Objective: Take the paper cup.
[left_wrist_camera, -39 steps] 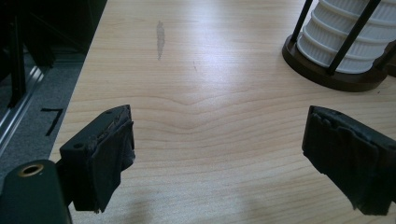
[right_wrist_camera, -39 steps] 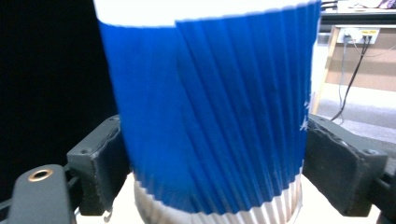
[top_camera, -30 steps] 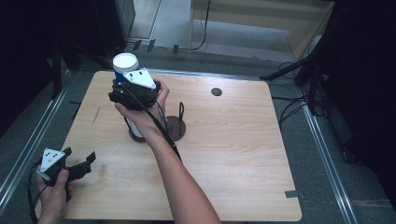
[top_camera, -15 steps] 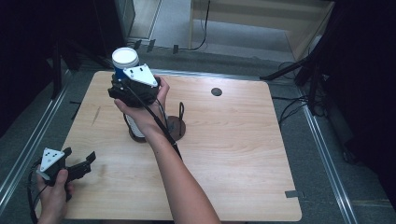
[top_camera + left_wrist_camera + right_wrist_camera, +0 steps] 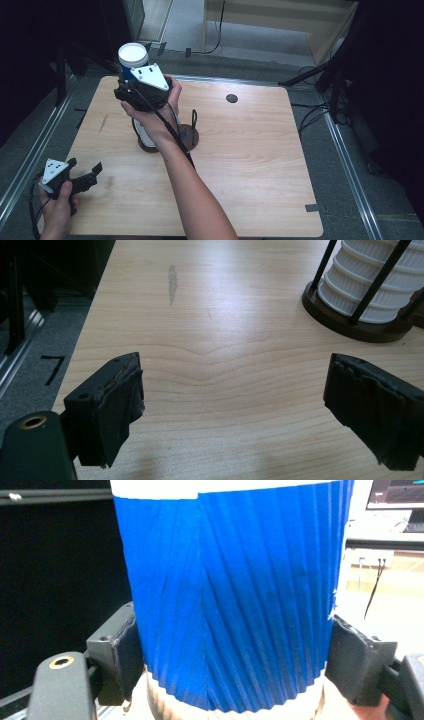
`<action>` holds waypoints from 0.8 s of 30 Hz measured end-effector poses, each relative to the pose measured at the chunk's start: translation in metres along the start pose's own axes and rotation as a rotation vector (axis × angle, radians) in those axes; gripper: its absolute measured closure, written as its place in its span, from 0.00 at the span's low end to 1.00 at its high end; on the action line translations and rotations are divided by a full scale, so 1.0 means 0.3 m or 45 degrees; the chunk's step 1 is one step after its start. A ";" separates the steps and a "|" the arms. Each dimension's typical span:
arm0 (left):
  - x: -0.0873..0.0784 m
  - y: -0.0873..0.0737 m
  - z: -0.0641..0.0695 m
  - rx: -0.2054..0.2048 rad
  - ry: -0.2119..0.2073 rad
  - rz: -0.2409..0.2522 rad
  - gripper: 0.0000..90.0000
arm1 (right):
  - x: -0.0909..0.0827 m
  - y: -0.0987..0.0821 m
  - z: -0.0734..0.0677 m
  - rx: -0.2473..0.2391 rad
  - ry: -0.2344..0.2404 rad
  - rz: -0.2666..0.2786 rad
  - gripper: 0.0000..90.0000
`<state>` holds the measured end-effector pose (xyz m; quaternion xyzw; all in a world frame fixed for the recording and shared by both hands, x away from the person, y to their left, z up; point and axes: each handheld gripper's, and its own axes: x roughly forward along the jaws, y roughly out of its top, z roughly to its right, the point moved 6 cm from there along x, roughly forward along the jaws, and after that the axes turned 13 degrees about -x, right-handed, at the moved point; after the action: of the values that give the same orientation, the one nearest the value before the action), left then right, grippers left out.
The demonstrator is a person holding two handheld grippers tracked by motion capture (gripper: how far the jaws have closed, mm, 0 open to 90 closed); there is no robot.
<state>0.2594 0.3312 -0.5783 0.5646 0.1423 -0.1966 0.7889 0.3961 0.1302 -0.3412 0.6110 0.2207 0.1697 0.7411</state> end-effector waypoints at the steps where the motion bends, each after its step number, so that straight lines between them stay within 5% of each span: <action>1: 0.000 0.000 0.000 0.000 0.000 0.000 0.11 | -0.002 0.005 0.001 -0.002 0.000 0.005 0.23; 24: 0.001 0.002 -0.003 -0.009 0.007 0.003 0.11 | -0.050 0.131 0.049 0.020 -0.073 0.073 0.25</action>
<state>0.2601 0.3323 -0.5782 0.5625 0.1442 -0.1935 0.7908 0.3920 0.1179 -0.2987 0.6274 0.1831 0.1715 0.7372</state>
